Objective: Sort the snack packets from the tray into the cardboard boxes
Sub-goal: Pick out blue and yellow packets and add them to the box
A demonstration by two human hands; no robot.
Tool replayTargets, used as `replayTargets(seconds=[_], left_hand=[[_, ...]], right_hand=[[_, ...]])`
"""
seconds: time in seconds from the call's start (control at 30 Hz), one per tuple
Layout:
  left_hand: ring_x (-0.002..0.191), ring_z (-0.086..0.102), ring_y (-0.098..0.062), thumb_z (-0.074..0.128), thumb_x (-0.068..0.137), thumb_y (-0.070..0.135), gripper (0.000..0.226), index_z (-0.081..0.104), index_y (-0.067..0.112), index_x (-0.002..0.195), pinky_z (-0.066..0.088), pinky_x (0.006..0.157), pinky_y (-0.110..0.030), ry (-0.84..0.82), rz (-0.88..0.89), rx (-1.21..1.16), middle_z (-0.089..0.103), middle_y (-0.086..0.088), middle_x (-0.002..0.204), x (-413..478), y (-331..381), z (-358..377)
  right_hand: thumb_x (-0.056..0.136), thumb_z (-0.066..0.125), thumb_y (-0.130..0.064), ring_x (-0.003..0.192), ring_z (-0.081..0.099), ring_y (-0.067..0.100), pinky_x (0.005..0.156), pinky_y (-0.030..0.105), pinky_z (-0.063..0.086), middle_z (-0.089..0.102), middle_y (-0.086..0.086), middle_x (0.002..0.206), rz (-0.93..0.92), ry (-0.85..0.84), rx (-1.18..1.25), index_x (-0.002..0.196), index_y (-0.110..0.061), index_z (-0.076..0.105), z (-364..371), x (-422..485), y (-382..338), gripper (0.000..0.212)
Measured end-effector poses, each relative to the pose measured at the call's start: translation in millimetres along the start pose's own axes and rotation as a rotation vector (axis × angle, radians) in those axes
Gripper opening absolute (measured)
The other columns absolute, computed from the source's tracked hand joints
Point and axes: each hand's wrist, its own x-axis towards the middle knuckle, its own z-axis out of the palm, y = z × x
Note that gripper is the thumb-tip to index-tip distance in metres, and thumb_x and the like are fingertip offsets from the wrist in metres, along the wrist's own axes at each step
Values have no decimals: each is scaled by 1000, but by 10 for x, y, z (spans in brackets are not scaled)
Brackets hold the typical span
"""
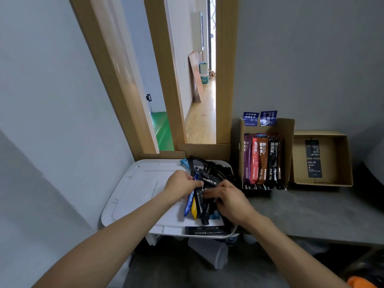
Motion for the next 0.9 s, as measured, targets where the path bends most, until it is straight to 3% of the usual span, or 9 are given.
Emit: replayTargets(seconds=[0.1,0.23,0.3,0.43,0.57,0.73,0.8,0.9], left_hand=[[84,71,-22,84,79,40,34,75,8,85,57,77,-38,15,28,78,76,-8,86,-24,30,-4],[72,59,-12,87,77,40,35,60,17,76,50,68,-33,41,70,95,65,-1,80,-71,96,-19],[70,54,-13,87,77,33,40,50,21,71,50,71,-34,37,49,113,58,0,79,-63,118,-37],[85,70,-22,85,77,27,31,56,17,77,62,85,-42,15,14,40,68,-3,82,11,131,-173],[84,76,-26,85,79,16,21,65,13,86,65,77,-44,-3,-7,-48,75,-13,93,49,100,-339],[78,72,-19,84,82,11,27,60,17,93,55,54,-27,-43,0,-68,72,-8,96,24,95,-485],[80,72,-19,85,80,10,30,60,16,95,54,54,-27,-39,21,-74,72,-9,98,20,72,-539],[82,73,-21,87,78,10,35,58,16,96,57,58,-31,-10,50,-75,73,-9,97,11,-1,-628]], right_hand=[[84,58,7,101,48,4,83,23,51,67,-27,117,-14,2,14,122,-34,75,43,13,29,59],[84,58,7,102,47,6,87,29,51,67,-30,126,-43,-20,3,114,-34,79,25,30,25,55],[86,58,6,106,49,8,90,31,52,67,-29,129,-52,-27,4,114,-32,79,16,35,18,52],[92,62,-2,119,47,3,94,24,51,67,-25,130,-56,3,-46,114,-33,78,-59,32,-7,41],[94,65,-10,120,48,0,95,20,47,69,-22,128,-65,38,-23,110,-33,78,-93,71,-21,31],[92,67,-3,122,55,3,102,30,52,69,-15,129,-57,70,37,119,-28,74,-45,166,-67,38],[90,73,-5,122,58,4,104,27,51,65,-14,135,-40,115,110,122,-25,73,-32,175,-101,38],[88,77,-9,101,65,3,92,22,56,63,-16,124,-22,210,139,118,-24,73,-68,128,-104,33]])
